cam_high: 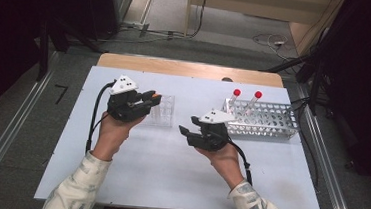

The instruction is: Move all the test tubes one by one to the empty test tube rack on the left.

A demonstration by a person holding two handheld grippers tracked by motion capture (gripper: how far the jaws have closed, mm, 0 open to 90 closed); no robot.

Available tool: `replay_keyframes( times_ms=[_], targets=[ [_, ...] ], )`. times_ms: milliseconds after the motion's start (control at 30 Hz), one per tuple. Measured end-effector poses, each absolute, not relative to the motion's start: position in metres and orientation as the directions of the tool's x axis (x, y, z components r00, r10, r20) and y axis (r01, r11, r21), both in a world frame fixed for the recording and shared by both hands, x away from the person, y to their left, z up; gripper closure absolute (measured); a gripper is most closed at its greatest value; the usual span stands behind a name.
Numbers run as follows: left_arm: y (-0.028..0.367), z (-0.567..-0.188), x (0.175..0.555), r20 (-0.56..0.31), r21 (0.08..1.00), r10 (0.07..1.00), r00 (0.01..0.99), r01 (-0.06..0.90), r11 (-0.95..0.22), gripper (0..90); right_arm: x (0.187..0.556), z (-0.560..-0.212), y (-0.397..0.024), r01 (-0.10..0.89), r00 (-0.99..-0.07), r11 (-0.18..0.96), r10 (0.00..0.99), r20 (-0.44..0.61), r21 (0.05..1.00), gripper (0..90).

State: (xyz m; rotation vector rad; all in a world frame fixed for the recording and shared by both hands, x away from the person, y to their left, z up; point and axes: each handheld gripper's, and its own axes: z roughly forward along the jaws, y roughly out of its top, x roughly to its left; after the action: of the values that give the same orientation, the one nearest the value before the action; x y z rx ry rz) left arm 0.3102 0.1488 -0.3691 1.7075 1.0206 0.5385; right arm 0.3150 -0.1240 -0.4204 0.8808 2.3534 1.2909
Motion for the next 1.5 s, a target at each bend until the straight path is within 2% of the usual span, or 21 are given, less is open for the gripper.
replay_keyframes(
  times_ms=[300, 467, 833, 1500],
  targets=[
    [0.163, -0.363, 0.314, -0.094, 0.929, 0.869, 0.485, 0.357, -0.099, 70.5, 0.317, -0.426, -0.141, 0.389, -0.737, 0.387, 0.676, 0.030, 0.836, 44.2],
    [0.169, -0.365, 0.320, -0.103, 0.931, 0.882, 0.459, 0.357, -0.077, 70.5, 0.317, -0.425, -0.142, 0.393, -0.735, 0.382, 0.678, 0.036, 0.836, 44.2],
    [0.169, -0.379, 0.332, -0.061, 0.926, 0.912, 0.405, 0.364, -0.099, 70.4, 0.317, -0.427, -0.141, 0.394, -0.735, 0.389, 0.677, 0.032, 0.833, 44.2],
    [0.159, -0.396, 0.336, -0.045, 0.902, 0.913, 0.406, 0.410, -0.138, 69.8, 0.317, -0.427, -0.142, 0.398, -0.731, 0.380, 0.681, 0.038, 0.835, 44.3]
  ],
)
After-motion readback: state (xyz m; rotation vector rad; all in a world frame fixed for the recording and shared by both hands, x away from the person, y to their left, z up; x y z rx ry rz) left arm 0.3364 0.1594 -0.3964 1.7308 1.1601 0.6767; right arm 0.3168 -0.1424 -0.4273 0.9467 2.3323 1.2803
